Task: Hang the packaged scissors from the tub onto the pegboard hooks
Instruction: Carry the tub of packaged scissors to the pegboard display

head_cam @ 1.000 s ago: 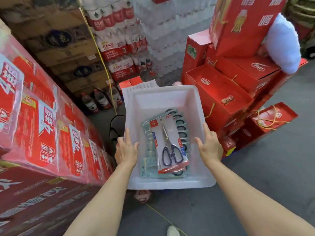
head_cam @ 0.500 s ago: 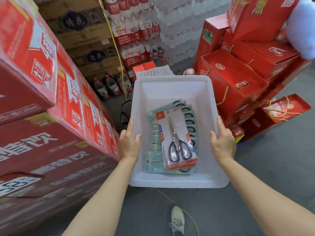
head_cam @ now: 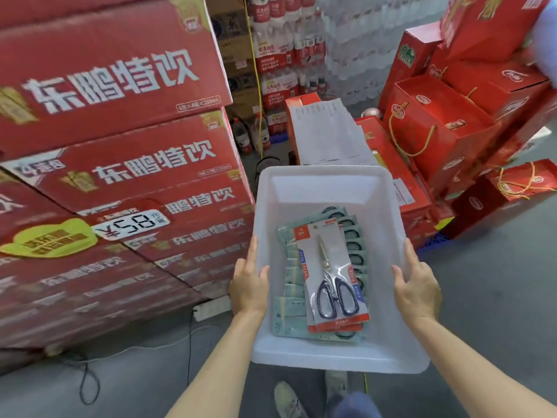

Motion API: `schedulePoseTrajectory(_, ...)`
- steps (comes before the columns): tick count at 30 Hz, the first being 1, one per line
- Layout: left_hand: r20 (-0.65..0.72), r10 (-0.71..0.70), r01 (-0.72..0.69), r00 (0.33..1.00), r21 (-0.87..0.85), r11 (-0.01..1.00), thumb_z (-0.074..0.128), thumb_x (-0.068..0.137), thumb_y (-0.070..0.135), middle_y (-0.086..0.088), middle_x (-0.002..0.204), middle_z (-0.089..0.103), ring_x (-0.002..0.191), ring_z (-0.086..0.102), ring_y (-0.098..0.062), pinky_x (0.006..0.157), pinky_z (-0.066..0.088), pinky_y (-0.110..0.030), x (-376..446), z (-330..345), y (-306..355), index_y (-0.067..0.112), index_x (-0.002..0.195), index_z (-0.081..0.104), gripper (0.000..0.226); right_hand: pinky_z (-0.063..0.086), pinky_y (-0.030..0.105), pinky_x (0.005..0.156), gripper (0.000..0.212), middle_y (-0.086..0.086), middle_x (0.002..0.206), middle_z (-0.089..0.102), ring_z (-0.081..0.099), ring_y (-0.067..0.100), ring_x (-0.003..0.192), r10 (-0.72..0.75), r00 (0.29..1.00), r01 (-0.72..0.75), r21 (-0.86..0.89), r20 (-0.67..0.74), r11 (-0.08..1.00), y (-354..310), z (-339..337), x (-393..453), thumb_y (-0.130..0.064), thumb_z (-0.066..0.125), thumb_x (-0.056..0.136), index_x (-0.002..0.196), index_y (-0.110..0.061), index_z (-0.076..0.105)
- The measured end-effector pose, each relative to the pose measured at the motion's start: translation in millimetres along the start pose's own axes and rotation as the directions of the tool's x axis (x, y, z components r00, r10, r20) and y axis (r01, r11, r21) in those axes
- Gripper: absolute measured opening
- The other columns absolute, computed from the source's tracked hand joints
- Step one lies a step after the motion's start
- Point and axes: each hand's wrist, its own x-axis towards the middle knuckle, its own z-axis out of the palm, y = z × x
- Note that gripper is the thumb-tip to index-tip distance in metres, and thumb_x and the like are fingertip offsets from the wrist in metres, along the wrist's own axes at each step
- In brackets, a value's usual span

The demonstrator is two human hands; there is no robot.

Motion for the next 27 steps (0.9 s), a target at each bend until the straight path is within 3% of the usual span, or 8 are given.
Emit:
schedulePoseTrajectory(2, -0.006, -0.042, 0.042, 0.999, -0.024, 0.999, 0.063, 0.094, 0.021, -0.001, 0.094, 0.05, 0.077, 0.052, -0.019, 0.069, 0.049, -0.034, -27.3, -7.2, -16.1, 0.042, 0.154, 0.019, 0.077, 0.042, 0.034, 0.06, 0.063, 0.007, 0.084, 0.05, 0.046, 0.024, 0.066, -0.011, 1.0, 0.011, -0.006, 0.021, 1.0, 2.9, -0.5, -24.8, -0.022, 0.057, 0.094, 0.15, -0.032, 0.029)
schedulePoseTrajectory(5, -0.038, -0.105, 0.102, 0.994, -0.073, 0.992, 0.065, 0.093, 0.017, 0.0, 0.097, 0.05, 0.081, 0.055, -0.021, 0.065, 0.041, -0.025, -65.2, -12.9, -38.2, 0.041, 0.153, 0.016, 0.08, 0.046, 0.037, 0.06, 0.063, 0.006, 0.083, 0.05, 0.048, 0.025, 0.064, -0.047, 0.995, 0.049, -0.027, 0.087, 0.998, 6.9, 3.3, -53.4, -0.023, 0.055, 0.094, 0.15, -0.033, 0.027)
schedulePoseTrajectory(8, -0.073, -0.191, 0.178, 0.979, -0.153, 0.972, 0.066, 0.091, 0.009, -0.007, 0.111, 0.06, 0.094, 0.061, -0.025, 0.075, 0.041, -0.021, -96.4, -17.1, -65.8, 0.036, 0.154, 0.022, 0.082, 0.045, 0.038, 0.063, 0.063, 0.005, 0.087, 0.05, 0.048, 0.026, 0.065, -0.072, 0.981, 0.079, -0.031, 0.18, 0.996, 4.9, 12.0, -74.7, -0.023, 0.052, 0.095, 0.15, -0.036, 0.024)
schedulePoseTrajectory(13, -0.145, -0.34, 0.313, 0.929, -0.183, 0.932, 0.067, 0.09, 0.008, -0.003, 0.102, 0.059, 0.083, 0.059, -0.022, 0.073, 0.046, -0.026, -142.5, -34.0, -102.6, 0.043, 0.151, 0.019, 0.084, 0.044, 0.038, 0.064, 0.062, 0.003, 0.091, 0.05, 0.05, 0.028, 0.066, -0.165, 0.944, 0.187, -0.053, 0.287, 0.981, -16.2, 30.9, -96.5, -0.028, 0.051, 0.096, 0.15, -0.039, 0.023)
schedulePoseTrajectory(15, -0.193, -0.393, 0.356, 0.899, -0.201, 0.913, 0.067, 0.09, 0.008, -0.007, 0.098, 0.061, 0.085, 0.062, -0.026, 0.073, 0.048, -0.03, -158.1, -41.9, -117.6, 0.044, 0.15, 0.017, 0.086, 0.043, 0.037, 0.063, 0.061, 0.003, 0.092, 0.048, 0.05, 0.029, 0.065, -0.225, 0.917, 0.256, -0.053, 0.328, 0.965, -31.9, 40.1, -102.3, -0.029, 0.051, 0.096, 0.15, -0.039, 0.024)
schedulePoseTrajectory(20, -0.297, -0.516, 0.455, 0.803, -0.253, 0.854, 0.059, 0.095, 0.011, -0.001, 0.122, 0.061, 0.108, 0.058, -0.023, 0.083, 0.045, -0.029, -185.7, -75.9, -150.1, 0.045, 0.153, 0.02, 0.077, 0.037, 0.034, 0.062, 0.061, 0.008, 0.105, 0.054, 0.049, 0.026, 0.072, -0.398, 0.818, 0.429, 0.02, 0.416, 0.903, -93.5, 63.2, -116.0, -0.026, 0.05, 0.097, 0.15, -0.039, 0.022)
schedulePoseTrajectory(24, -0.411, -0.589, 0.52, 0.696, -0.277, 0.808, 0.057, 0.095, 0.014, -0.004, 0.115, 0.061, 0.105, 0.06, -0.027, 0.082, 0.049, -0.035, -195.2, -112.5, -178.8, 0.048, 0.152, 0.019, 0.076, 0.042, 0.036, 0.063, 0.062, 0.006, 0.103, 0.053, 0.05, 0.024, 0.073, -0.536, 0.713, 0.551, 0.113, 0.453, 0.827, -158.1, 90.1, -134.8, -0.027, 0.049, 0.098, 0.151, -0.04, 0.02)
schedulePoseTrajectory(27, -0.476, -0.634, 0.563, 0.61, -0.303, 0.769, 0.058, 0.095, 0.015, -0.009, 0.111, 0.062, 0.103, 0.061, -0.031, 0.084, 0.052, -0.042, -195.7, -143.8, -200.6, 0.045, 0.152, 0.022, 0.073, 0.046, 0.037, 0.072, 0.06, 0.008, 0.109, 0.054, 0.051, 0.025, 0.077, -0.59, 0.646, 0.604, 0.147, 0.484, 0.783, -210.6, 107.0, -153.1, -0.029, 0.047, 0.098, 0.15, -0.041, 0.02)
